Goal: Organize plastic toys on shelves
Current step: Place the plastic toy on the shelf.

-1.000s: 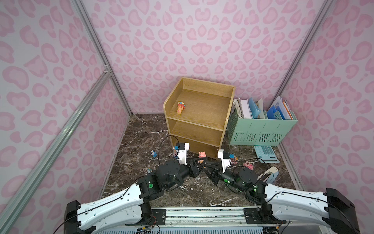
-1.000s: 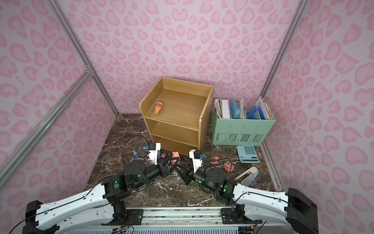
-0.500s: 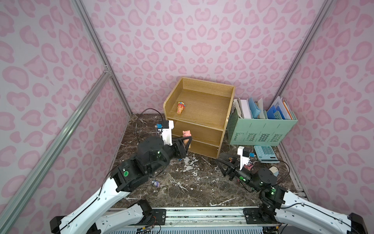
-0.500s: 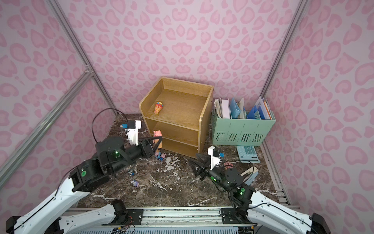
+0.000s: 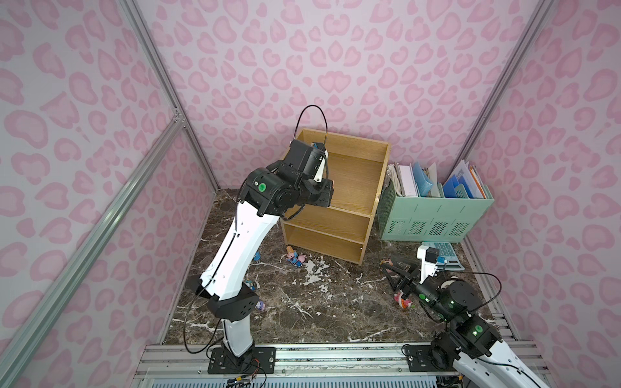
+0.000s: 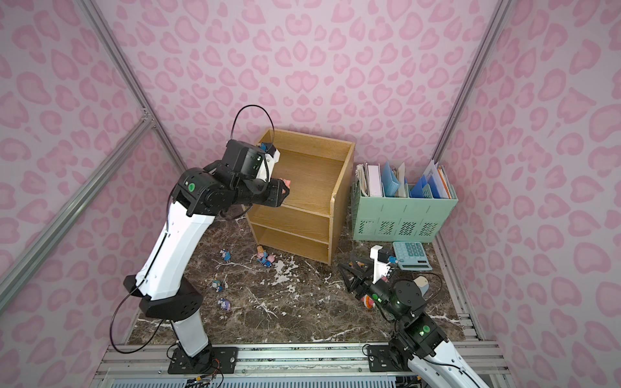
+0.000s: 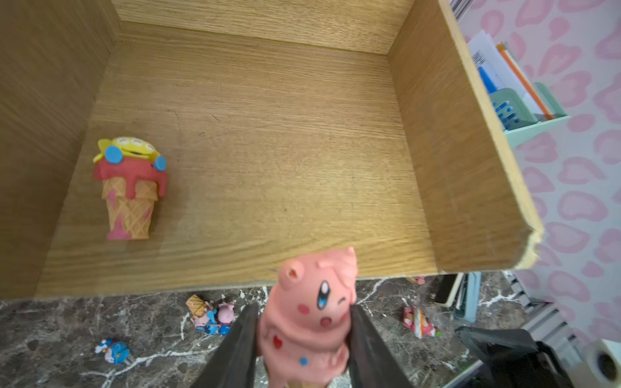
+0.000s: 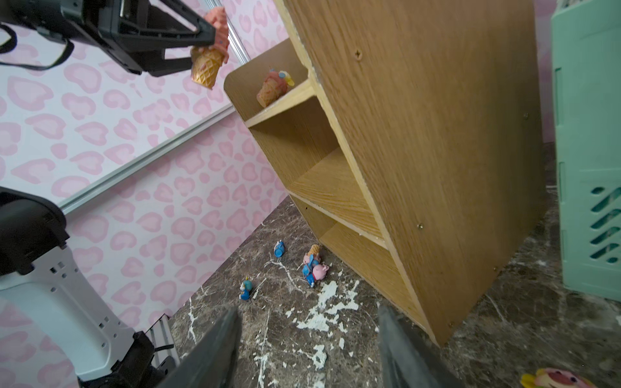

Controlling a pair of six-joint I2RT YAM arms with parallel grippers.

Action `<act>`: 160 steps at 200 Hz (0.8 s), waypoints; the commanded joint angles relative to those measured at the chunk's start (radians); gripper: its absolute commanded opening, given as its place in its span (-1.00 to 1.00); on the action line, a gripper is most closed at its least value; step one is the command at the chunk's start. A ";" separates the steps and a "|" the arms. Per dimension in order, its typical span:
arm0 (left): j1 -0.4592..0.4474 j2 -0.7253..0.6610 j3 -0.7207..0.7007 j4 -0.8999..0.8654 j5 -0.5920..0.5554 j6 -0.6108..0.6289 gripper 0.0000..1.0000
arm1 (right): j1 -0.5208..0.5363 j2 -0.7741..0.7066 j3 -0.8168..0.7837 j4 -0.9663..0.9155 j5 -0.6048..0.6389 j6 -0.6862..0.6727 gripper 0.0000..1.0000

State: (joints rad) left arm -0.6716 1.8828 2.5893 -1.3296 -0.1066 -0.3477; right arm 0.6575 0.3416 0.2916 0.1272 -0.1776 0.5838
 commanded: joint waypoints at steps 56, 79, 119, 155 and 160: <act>0.087 0.141 0.035 0.086 0.051 0.103 -0.28 | -0.002 0.076 -0.026 0.060 -0.083 0.040 0.33; 0.096 0.167 0.039 0.099 0.064 0.105 -0.23 | -0.002 0.079 -0.040 0.068 -0.086 0.045 0.32; 0.101 0.204 0.040 0.074 0.051 0.107 -0.09 | -0.002 0.069 -0.042 0.065 -0.078 0.046 0.33; 0.100 0.214 0.037 0.053 0.025 0.109 -0.08 | -0.001 0.059 -0.039 0.059 -0.078 0.048 0.32; 0.102 0.214 0.037 0.051 0.020 0.110 -0.08 | -0.002 0.058 -0.039 0.058 -0.078 0.048 0.32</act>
State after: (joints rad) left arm -0.5713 2.0922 2.6274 -1.2087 -0.0666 -0.2401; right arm 0.6548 0.4049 0.2508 0.1619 -0.2504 0.6273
